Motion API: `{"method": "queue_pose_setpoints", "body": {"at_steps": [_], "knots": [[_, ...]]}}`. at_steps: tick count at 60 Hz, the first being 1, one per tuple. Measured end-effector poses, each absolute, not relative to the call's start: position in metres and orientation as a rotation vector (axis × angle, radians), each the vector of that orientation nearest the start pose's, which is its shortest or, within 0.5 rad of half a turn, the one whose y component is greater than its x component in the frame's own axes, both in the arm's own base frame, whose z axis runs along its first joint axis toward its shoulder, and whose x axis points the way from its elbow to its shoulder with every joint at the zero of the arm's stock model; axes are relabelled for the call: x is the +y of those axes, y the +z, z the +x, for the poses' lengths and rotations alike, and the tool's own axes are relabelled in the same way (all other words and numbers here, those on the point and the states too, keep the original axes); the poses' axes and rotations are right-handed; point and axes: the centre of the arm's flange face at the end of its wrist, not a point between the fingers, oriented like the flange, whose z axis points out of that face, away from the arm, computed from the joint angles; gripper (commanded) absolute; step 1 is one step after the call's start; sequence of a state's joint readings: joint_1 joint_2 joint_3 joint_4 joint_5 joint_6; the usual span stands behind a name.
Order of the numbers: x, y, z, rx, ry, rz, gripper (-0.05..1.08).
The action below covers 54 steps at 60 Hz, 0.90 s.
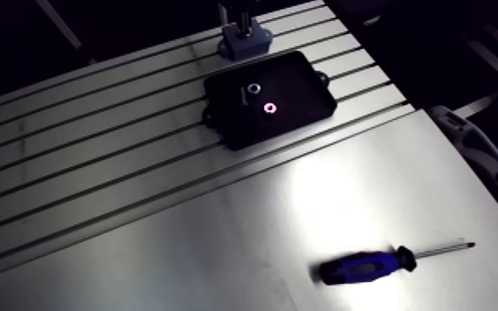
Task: Pick up the bearing and press it into the housing until flush.
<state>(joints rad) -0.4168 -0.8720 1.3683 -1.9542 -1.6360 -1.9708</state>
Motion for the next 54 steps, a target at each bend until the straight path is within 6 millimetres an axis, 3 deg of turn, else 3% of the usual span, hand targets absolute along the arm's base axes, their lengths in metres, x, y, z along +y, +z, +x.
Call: {"method": "queue_pose_setpoints", "body": {"at_steps": [54], "knots": [[0.1712, 0.1887, -0.6959, 3.008, 0.02, 0.019, 1.08]]}}
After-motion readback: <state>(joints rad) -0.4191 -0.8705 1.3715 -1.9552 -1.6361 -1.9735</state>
